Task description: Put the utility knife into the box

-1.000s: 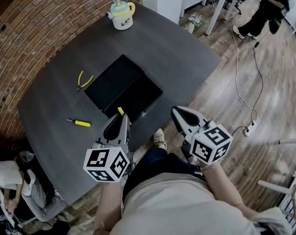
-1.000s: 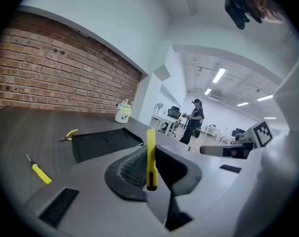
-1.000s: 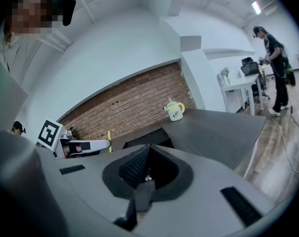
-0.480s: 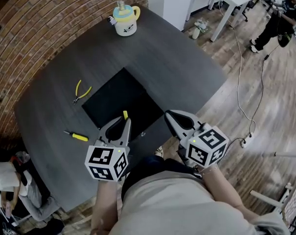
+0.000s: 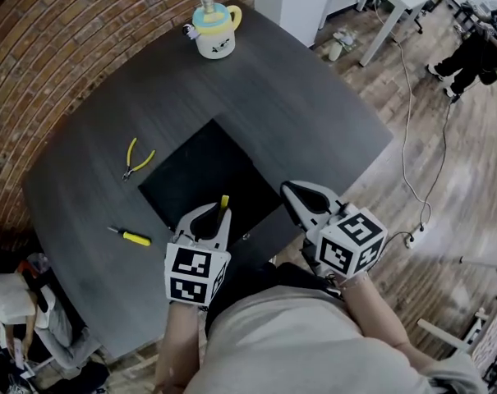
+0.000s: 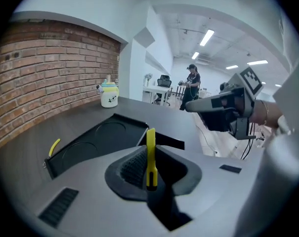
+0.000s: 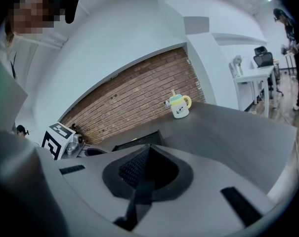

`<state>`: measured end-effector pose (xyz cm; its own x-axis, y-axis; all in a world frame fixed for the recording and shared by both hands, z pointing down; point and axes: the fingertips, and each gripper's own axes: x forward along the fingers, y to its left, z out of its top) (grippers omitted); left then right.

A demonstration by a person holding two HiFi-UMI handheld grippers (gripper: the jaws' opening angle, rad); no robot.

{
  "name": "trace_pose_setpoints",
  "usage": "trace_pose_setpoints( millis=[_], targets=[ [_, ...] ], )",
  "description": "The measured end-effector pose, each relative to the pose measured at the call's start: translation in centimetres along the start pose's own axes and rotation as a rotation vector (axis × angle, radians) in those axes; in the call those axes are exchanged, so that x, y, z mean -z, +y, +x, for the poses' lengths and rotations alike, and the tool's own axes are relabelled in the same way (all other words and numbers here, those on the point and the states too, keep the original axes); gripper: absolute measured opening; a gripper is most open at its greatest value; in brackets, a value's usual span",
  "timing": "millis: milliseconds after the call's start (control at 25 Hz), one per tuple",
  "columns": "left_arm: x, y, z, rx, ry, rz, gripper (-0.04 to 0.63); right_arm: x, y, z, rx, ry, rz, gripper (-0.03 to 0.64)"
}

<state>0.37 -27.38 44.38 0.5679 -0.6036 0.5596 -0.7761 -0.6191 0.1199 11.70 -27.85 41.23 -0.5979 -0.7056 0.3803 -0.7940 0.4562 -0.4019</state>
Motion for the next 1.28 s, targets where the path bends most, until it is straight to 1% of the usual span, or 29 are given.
trace_pose_setpoints(
  millis=[80, 200, 440, 640, 760, 960, 1120, 1280],
  targets=[
    [0.5, 0.0, 0.5, -0.013, 0.041, 0.047, 0.066, 0.2, 0.0, 0.4, -0.004, 0.015, 0.001, 0.008],
    [1.5, -0.3, 1.4, -0.011, 0.101, 0.11, 0.065, 0.6, 0.0, 0.8, -0.017, 0.025, 0.001, 0.008],
    [3.3, -0.7, 3.1, 0.008, 0.208, 0.187, 0.066, 1.4, 0.0, 1.4, -0.034, 0.043, 0.011, 0.008],
    [5.0, -0.7, 4.6, 0.005, 0.299, 0.283, 0.066, 1.7, -0.4, 1.6, -0.024, 0.068, 0.012, 0.008],
    [5.9, -0.9, 5.1, 0.02, 0.341, 0.295, 0.066, 1.8, -0.7, 1.5, -0.02, 0.067, 0.014, 0.008],
    [6.5, -1.0, 5.6, 0.033, 0.373, 0.281, 0.066, 2.0, -0.8, 1.2, -0.007, 0.084, 0.02, 0.008],
    [6.9, -1.1, 6.4, 0.055, 0.391, 0.317, 0.066, 2.1, -0.7, 1.5, 0.001, 0.098, 0.021, 0.008],
    [7.5, -1.7, 6.9, 0.086, 0.407, 0.349, 0.066, 2.2, -0.7, 1.7, -0.002, 0.09, 0.026, 0.008]
  ],
)
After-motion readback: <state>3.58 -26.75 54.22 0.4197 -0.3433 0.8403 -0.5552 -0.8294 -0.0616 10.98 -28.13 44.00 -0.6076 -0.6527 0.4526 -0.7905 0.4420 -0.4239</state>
